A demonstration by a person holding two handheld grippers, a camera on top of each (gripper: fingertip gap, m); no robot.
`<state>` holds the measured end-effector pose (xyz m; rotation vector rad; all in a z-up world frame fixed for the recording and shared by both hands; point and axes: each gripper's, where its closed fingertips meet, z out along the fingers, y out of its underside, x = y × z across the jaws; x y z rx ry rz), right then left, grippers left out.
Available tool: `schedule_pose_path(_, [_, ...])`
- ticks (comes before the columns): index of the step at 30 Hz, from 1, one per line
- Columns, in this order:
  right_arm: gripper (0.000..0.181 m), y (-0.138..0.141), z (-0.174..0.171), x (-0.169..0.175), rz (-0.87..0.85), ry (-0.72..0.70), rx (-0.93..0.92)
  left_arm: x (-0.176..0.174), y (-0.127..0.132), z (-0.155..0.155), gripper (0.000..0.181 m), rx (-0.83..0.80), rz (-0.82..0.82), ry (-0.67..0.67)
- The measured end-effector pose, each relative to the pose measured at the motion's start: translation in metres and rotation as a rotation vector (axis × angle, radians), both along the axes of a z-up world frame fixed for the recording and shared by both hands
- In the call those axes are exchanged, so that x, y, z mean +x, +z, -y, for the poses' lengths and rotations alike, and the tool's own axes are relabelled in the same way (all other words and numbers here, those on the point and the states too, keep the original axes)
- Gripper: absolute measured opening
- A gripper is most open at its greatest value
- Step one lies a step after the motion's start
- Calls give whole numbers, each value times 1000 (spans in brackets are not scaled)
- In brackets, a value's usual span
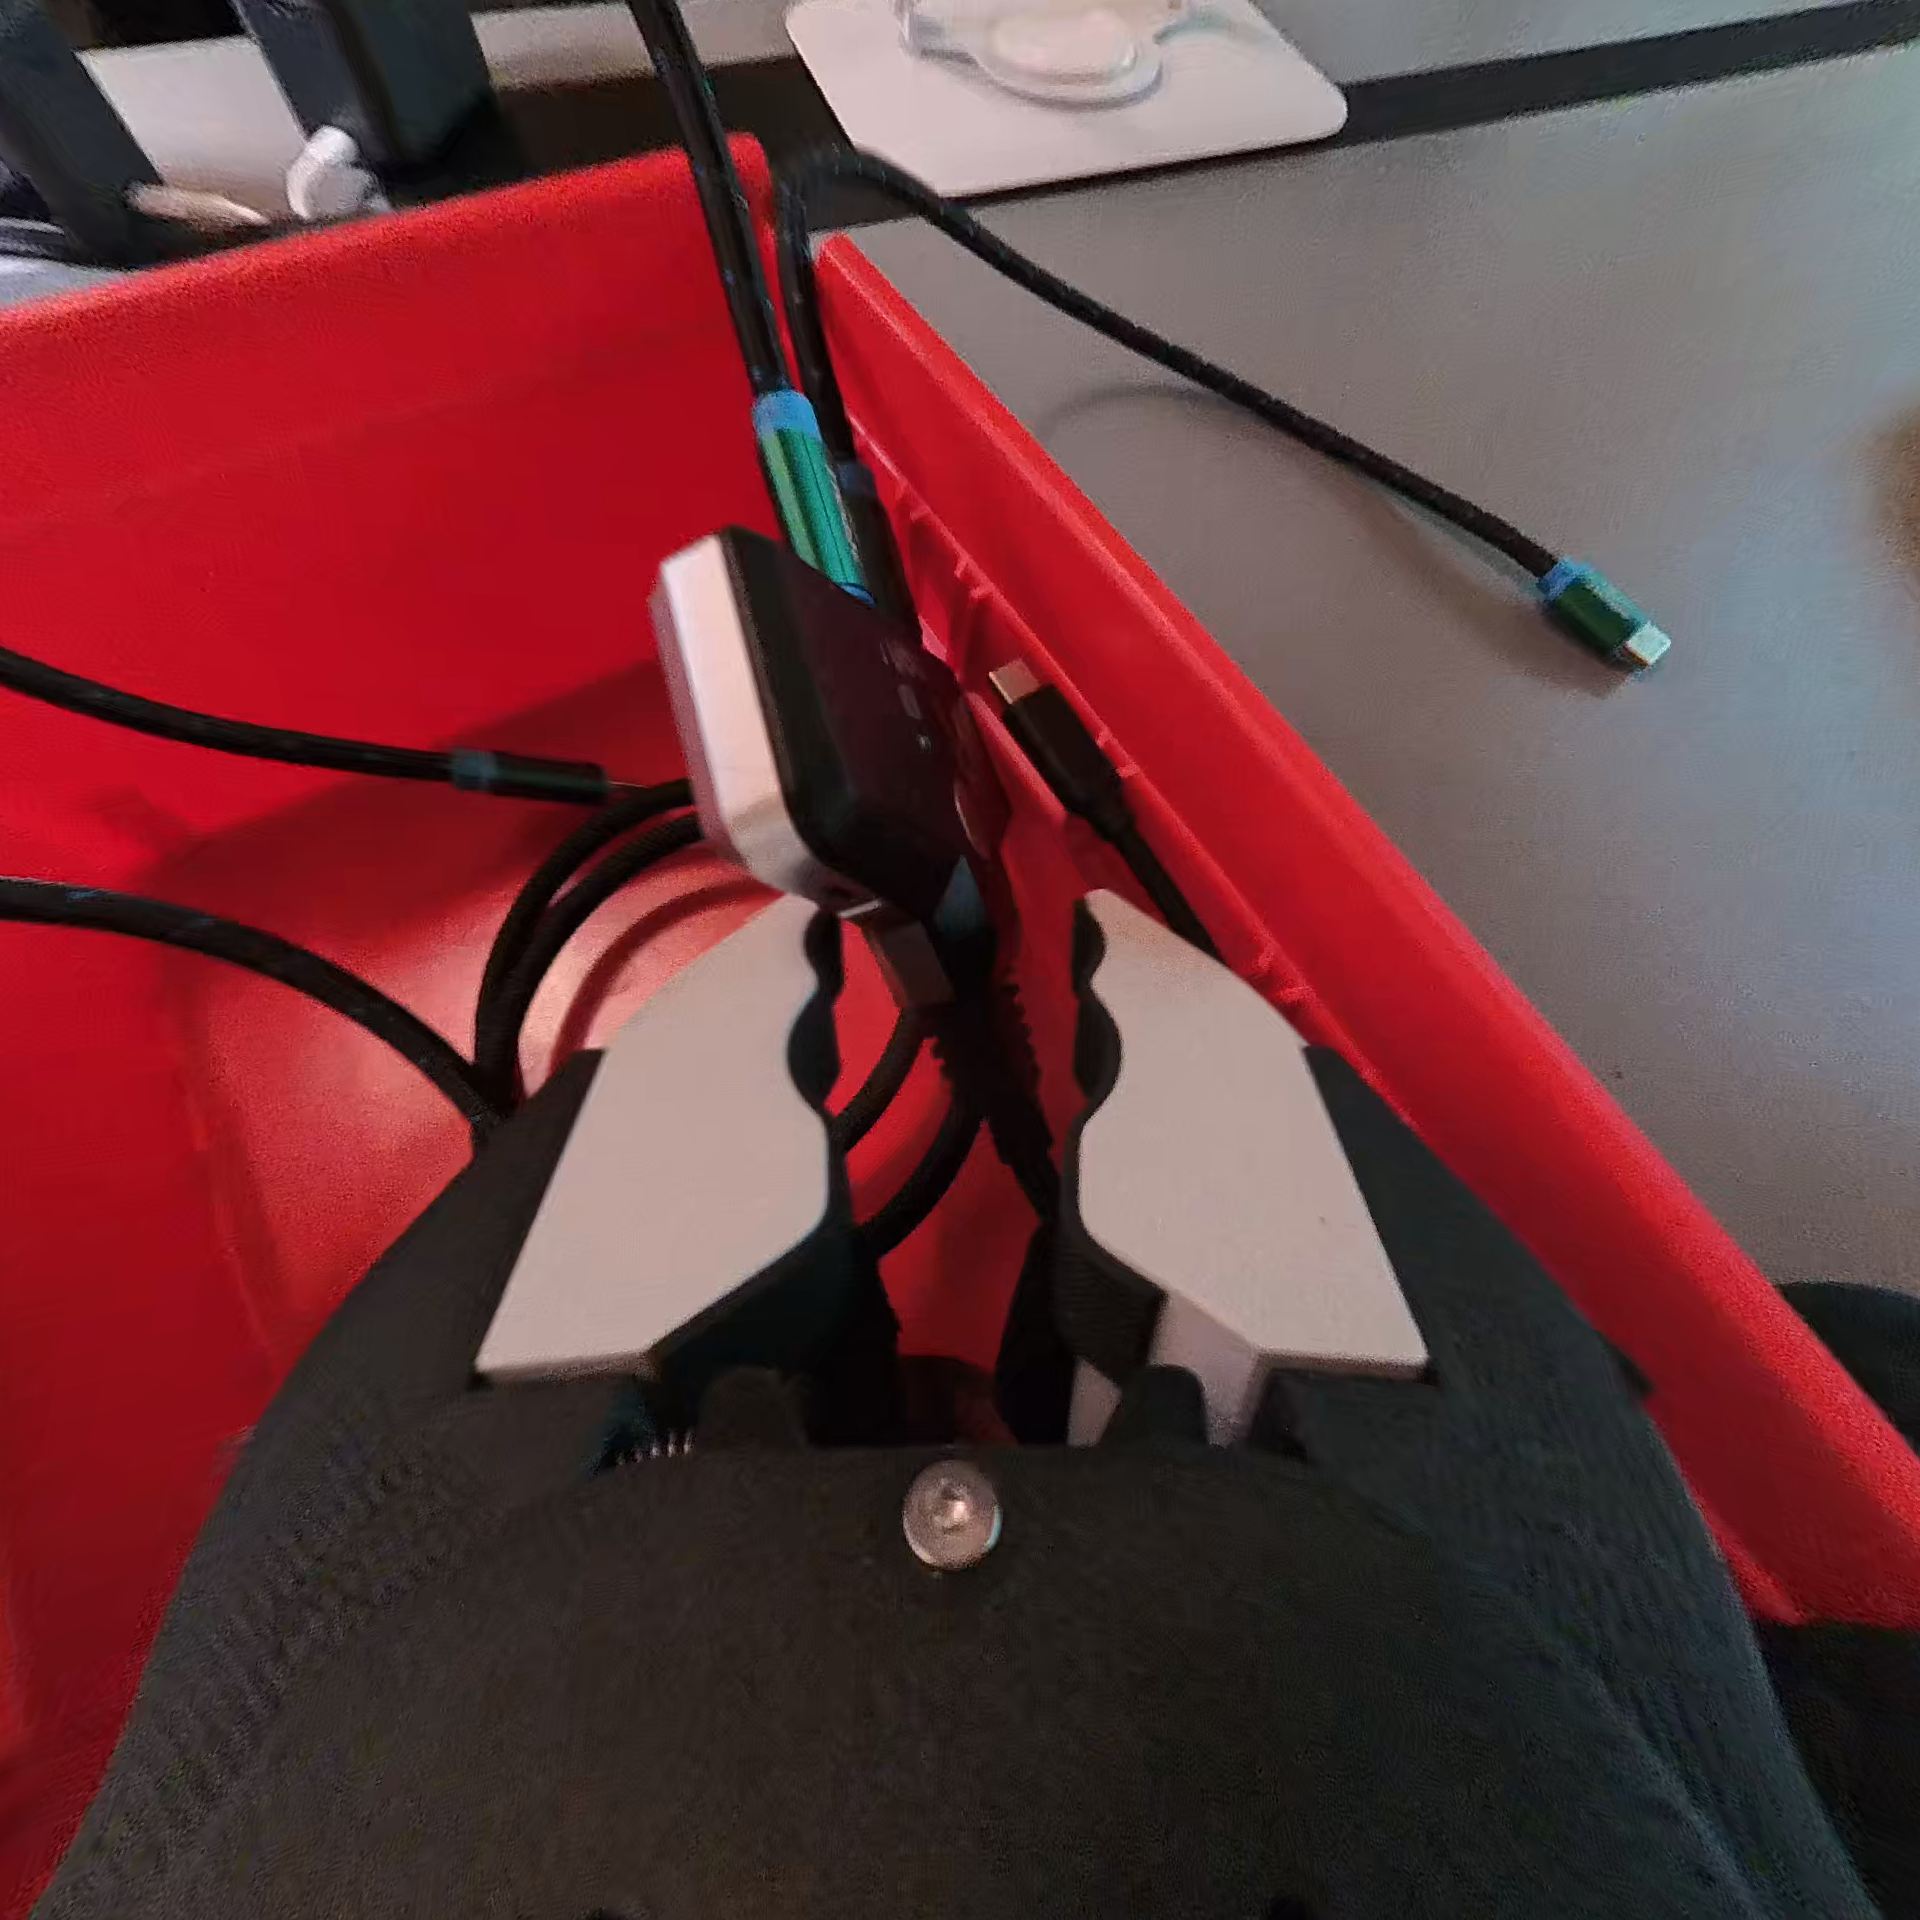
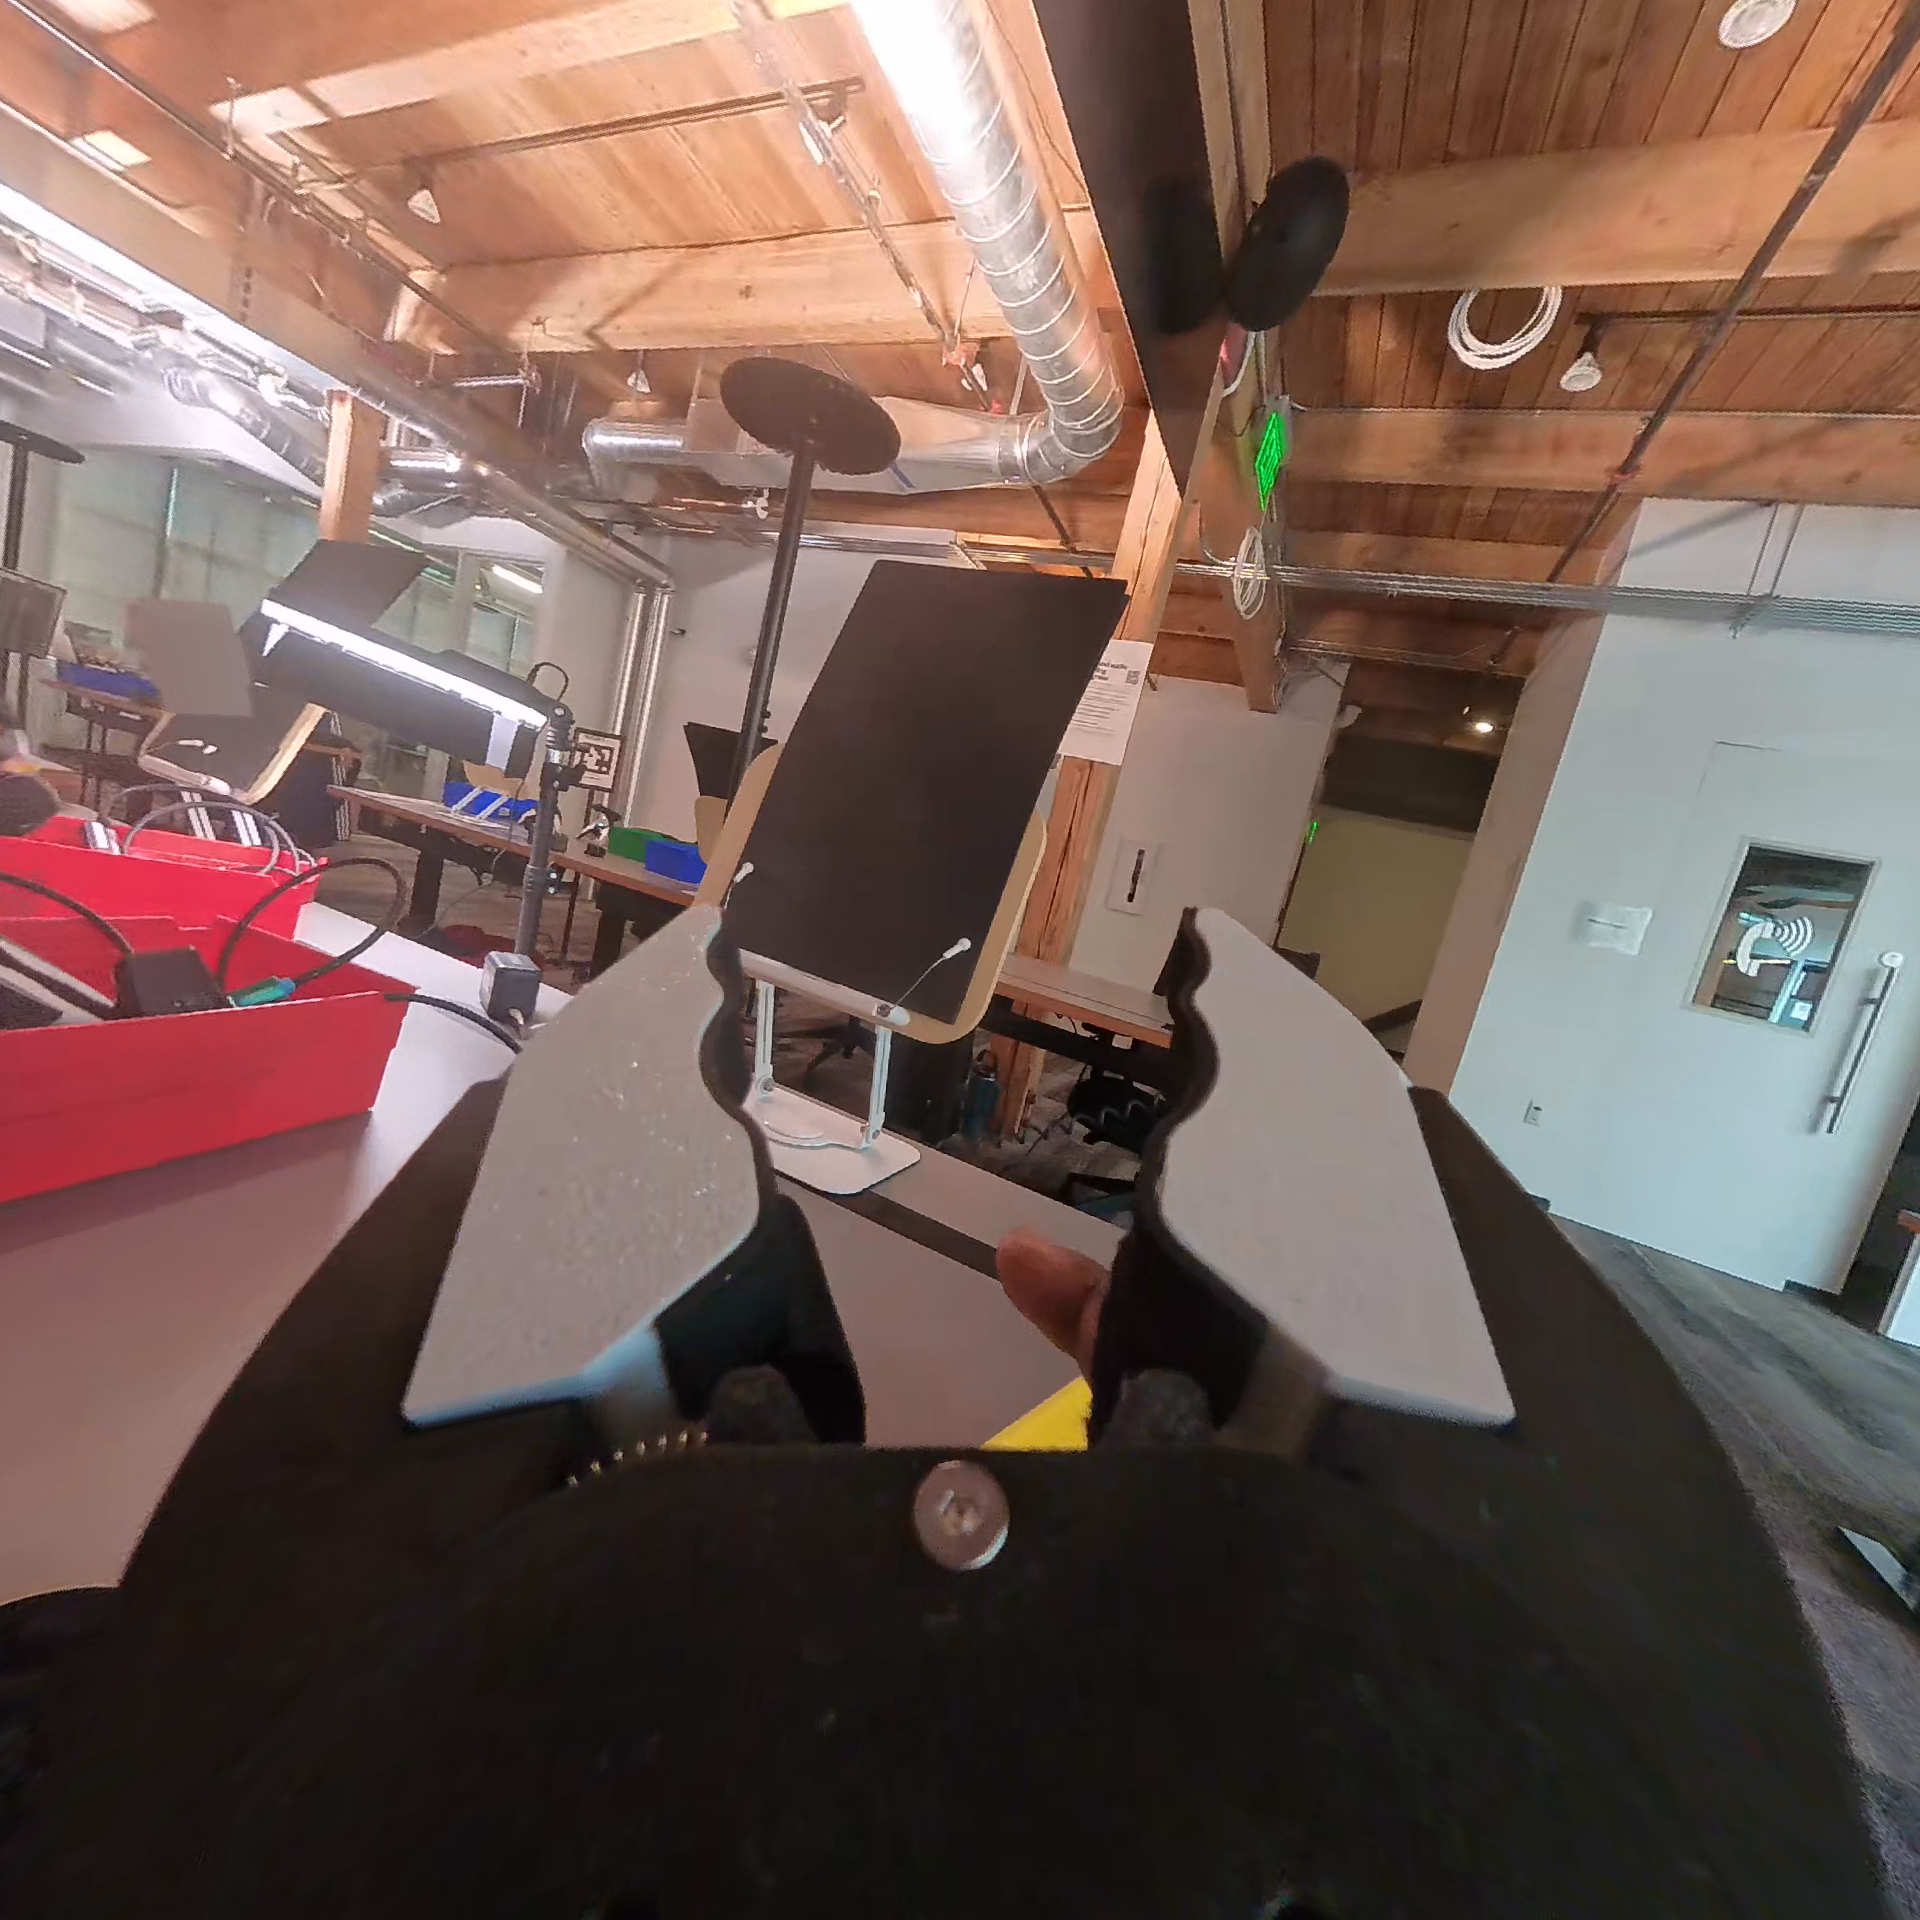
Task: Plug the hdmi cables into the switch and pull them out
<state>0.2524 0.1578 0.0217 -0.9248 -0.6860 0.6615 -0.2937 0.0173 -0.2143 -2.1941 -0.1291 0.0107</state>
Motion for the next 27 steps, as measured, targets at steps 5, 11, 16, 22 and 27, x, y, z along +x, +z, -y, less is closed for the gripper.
schedule_pose_path(5, [77, -7, -2, -7, 57, -10, 3, 1, 7, -2, 27, 57, 16, -14])
schedule_pose_path(11, [75, -12, -3, -19, 122, -33, 29, 2, 67, -2, 25, 371, -31, -20])
schedule_pose_path(16, [75, -12, 1, -20, 172, -78, 93, 17, 120, 7, 24, 643, -73, -70])
schedule_pose_path(22, [71, 3, 10, -4, 86, -93, 136, 23, 158, 21, 24, 875, -118, -79])
schedule_pose_path(27, [69, 8, 10, 6, 51, -120, 141, 34, 187, 36, 24, 1057, -147, -160])
